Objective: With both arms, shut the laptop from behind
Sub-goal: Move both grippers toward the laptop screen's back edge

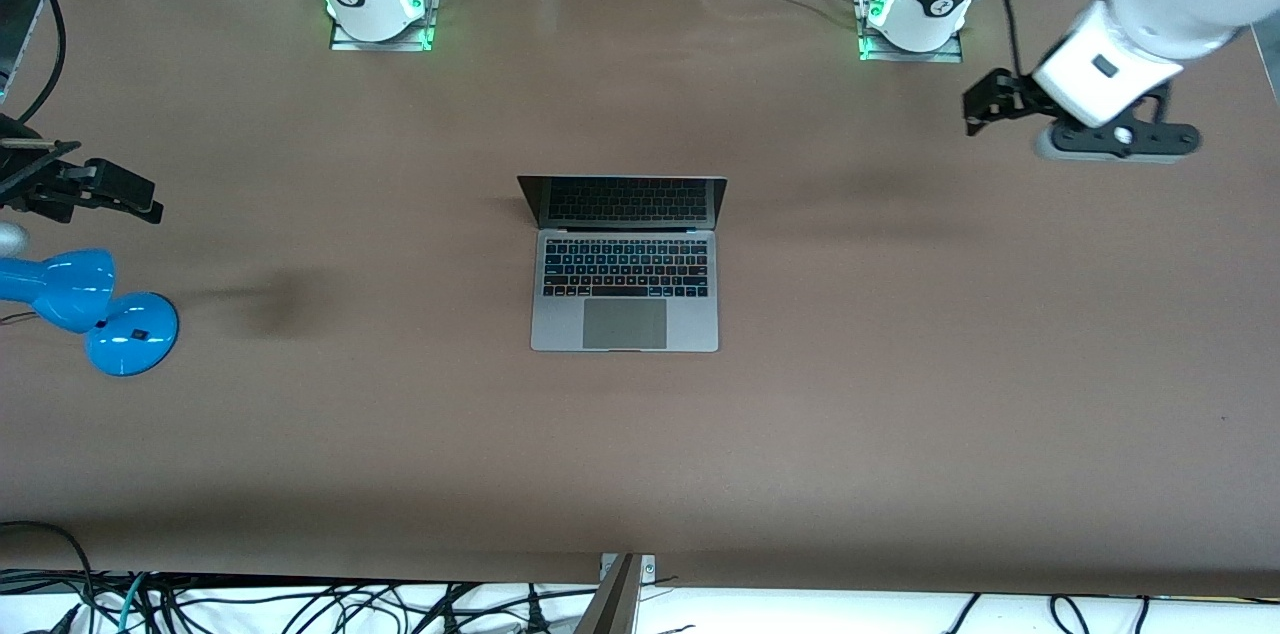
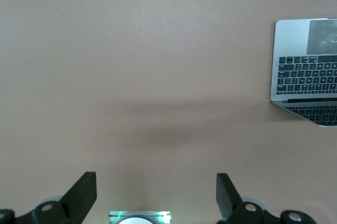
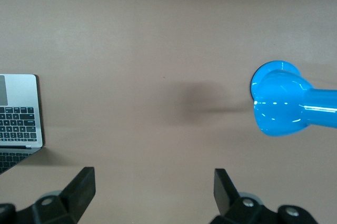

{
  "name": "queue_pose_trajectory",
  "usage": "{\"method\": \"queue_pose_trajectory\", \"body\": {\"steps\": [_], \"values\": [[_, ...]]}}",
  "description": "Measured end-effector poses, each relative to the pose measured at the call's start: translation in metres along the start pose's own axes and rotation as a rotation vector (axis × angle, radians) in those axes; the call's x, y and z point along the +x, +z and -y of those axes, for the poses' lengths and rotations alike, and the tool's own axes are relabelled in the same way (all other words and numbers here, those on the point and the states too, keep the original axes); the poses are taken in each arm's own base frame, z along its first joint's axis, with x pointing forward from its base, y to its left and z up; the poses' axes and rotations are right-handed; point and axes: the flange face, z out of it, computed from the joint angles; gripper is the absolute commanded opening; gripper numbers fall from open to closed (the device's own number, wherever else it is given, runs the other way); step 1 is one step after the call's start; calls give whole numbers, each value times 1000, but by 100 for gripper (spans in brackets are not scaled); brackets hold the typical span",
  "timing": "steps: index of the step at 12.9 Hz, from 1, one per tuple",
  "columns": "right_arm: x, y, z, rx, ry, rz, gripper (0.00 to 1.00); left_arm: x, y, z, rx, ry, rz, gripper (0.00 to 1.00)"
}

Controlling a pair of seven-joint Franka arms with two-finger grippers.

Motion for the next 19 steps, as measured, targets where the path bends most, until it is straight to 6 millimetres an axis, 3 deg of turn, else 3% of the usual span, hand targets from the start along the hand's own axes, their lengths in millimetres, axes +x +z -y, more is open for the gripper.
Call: {"method": "queue_pose_trajectory", "body": {"steps": [2,5,9,14,16,19], "values": [[0,0,14,7,-26,3,100,-10,5,-30,2,-12,-10,100],[-4,0,69,36,-109,12,100,-24,17,-74,-11,-39,-11,100],[-14,3,139,101,-27,40,100,-46,46,-136,1,-60,-36,100],[-29,29,225,108,5,108,97,-53,67,-167,-35,-87,-10,93],[-38,44,265,98,14,140,91,-53,79,-179,-31,-110,8,83],[-52,69,315,80,-7,185,83,-58,91,-196,-55,-136,52,47]]}}
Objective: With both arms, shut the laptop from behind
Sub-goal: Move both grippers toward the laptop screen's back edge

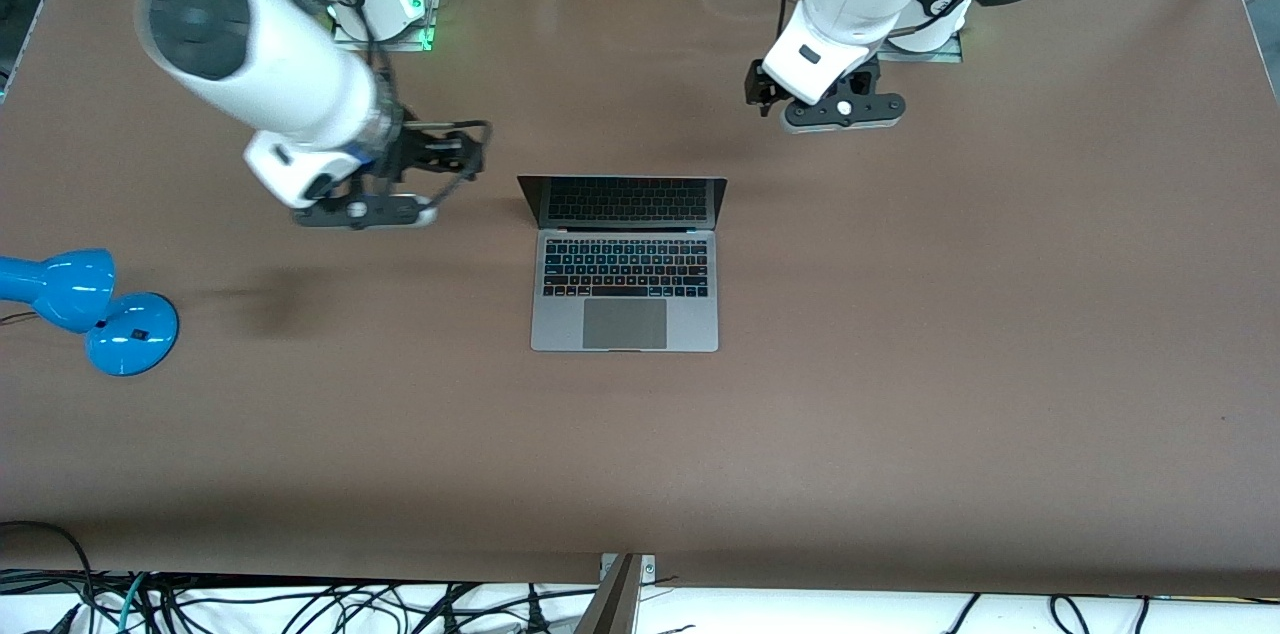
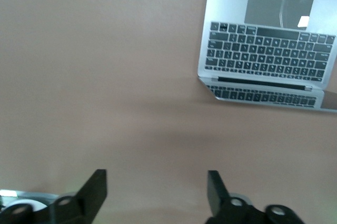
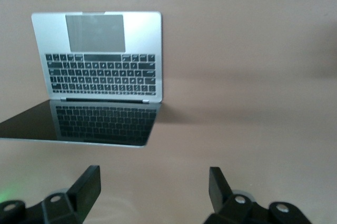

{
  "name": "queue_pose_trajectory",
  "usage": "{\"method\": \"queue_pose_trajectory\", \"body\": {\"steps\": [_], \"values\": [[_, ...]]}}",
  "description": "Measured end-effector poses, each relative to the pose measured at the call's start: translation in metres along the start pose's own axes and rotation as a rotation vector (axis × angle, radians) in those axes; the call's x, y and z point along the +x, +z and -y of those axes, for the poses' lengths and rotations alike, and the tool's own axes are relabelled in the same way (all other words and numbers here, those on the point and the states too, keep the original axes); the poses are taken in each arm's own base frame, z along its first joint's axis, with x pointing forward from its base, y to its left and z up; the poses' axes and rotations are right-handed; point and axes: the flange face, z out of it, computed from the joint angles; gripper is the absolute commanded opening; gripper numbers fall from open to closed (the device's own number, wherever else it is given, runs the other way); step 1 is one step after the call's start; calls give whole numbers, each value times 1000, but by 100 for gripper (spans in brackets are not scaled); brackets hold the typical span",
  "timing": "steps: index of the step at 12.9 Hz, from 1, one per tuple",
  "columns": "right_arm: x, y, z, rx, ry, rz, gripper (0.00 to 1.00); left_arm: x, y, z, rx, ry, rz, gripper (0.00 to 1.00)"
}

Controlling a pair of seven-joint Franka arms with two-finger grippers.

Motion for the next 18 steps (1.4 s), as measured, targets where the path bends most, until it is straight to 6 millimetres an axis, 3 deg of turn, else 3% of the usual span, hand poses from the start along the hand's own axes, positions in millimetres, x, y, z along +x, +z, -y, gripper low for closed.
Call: {"method": "queue_pose_trajectory", "body": {"steps": [4,6,10,14,18], "values": [[-5,40,37,-6,-50,75,58,-14,17,-22,9,-38,38,9],[-8,62,55,-12,-53,115,41,-15,30,-33,16,-73,62,0],[-12,102,81,-40,-72,176,19,6,45,-51,-7,-116,107,0],[-11,132,91,-53,-84,228,13,23,67,-76,-23,-138,165,0],[-12,150,99,14,-69,311,13,35,92,-85,-31,-141,198,0]]}}
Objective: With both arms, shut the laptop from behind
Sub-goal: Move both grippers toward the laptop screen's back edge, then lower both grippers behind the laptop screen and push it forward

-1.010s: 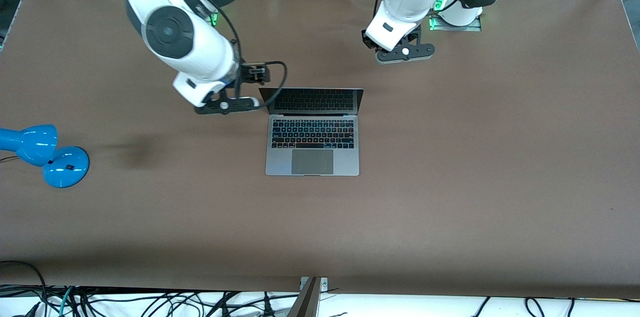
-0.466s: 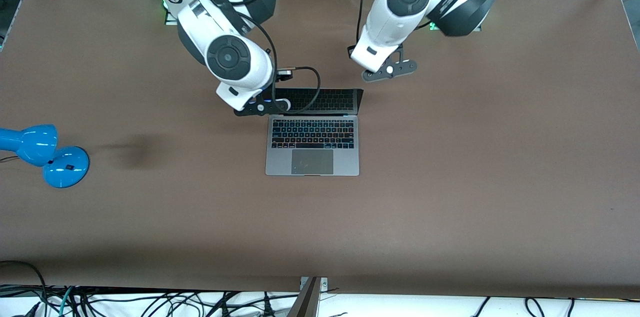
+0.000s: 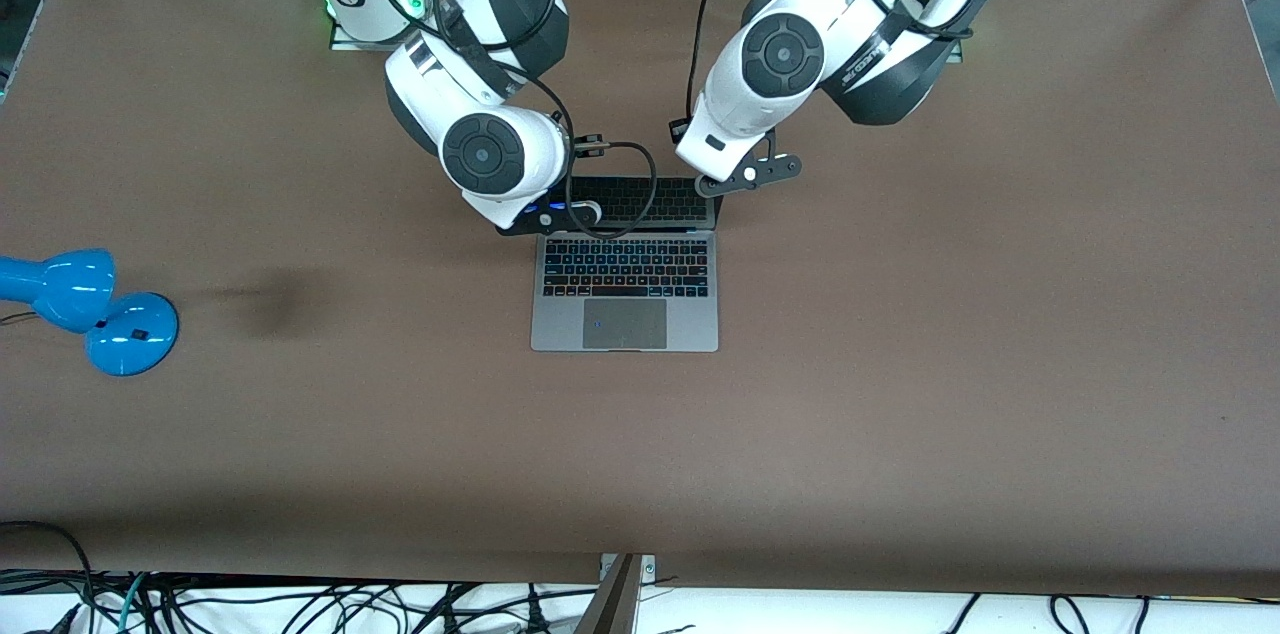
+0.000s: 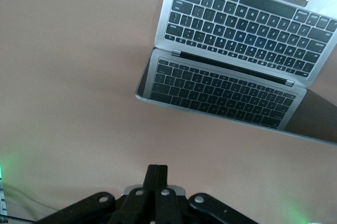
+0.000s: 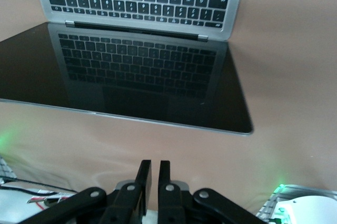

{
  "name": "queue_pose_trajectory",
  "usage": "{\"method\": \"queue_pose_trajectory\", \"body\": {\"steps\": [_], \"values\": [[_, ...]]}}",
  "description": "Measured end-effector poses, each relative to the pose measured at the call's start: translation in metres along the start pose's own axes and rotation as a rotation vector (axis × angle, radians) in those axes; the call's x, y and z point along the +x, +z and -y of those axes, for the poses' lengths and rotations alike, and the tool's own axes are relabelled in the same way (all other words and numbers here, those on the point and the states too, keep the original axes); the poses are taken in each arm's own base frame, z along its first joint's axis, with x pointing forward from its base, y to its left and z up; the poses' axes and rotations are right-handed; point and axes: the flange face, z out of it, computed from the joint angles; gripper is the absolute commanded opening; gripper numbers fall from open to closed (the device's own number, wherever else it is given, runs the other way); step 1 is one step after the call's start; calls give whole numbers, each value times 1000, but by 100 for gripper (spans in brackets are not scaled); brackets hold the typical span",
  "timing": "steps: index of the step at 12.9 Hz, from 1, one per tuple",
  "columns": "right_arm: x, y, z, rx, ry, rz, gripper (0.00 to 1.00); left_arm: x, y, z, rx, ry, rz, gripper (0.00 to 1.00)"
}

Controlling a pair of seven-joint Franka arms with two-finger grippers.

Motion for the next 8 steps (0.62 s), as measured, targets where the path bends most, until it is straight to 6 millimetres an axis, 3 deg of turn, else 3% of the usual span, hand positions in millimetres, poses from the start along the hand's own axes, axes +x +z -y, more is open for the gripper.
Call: {"method": "queue_pose_trajectory", "body": {"steps": [5,8], "values": [[10,16,0,-3,6,29,12,14,26,-7,-4,-6,28,0],[16,26,1,-6,7,43,2,21,37,-8,-3,-10,39,0]]}}
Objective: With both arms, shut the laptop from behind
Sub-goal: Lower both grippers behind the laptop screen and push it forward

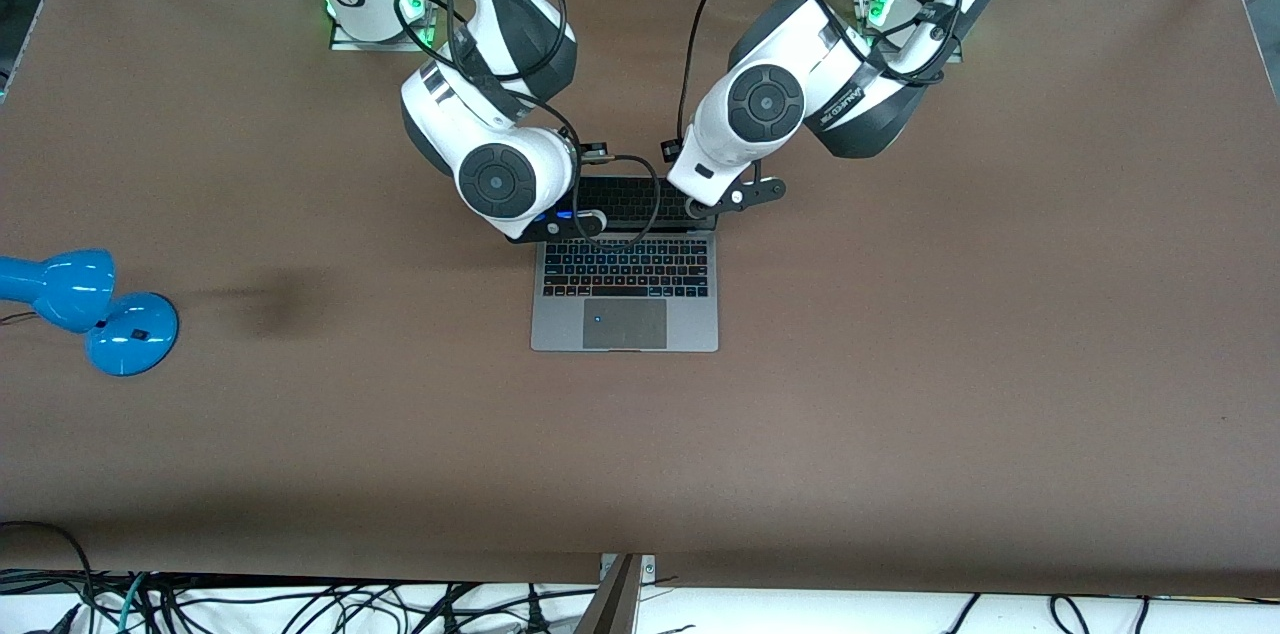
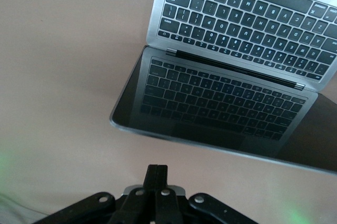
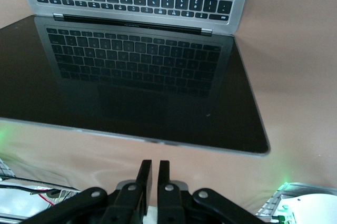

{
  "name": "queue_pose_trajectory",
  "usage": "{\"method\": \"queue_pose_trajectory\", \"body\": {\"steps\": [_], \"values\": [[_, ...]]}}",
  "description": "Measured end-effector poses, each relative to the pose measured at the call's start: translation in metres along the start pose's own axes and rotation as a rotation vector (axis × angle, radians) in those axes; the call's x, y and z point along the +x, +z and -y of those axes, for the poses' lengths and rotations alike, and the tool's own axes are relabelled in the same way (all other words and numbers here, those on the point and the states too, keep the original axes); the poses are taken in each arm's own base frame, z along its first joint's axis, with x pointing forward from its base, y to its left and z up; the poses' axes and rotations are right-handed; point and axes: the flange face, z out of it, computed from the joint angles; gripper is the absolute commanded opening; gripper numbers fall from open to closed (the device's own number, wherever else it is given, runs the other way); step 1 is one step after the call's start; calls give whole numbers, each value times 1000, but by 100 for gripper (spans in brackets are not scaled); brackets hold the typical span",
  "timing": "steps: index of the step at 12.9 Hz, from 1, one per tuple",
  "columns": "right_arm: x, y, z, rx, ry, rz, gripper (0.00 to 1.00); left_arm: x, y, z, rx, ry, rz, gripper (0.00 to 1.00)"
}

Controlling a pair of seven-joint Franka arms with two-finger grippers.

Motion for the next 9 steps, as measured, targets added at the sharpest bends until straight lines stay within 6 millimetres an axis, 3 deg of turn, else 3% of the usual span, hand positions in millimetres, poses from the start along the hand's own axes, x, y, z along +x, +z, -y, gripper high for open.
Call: {"method": "queue_pose_trajectory", "body": {"steps": [9], "values": [[16,4,-8,16,23,-18,0,26,8,-7,-15,-1,-21,0]]}}
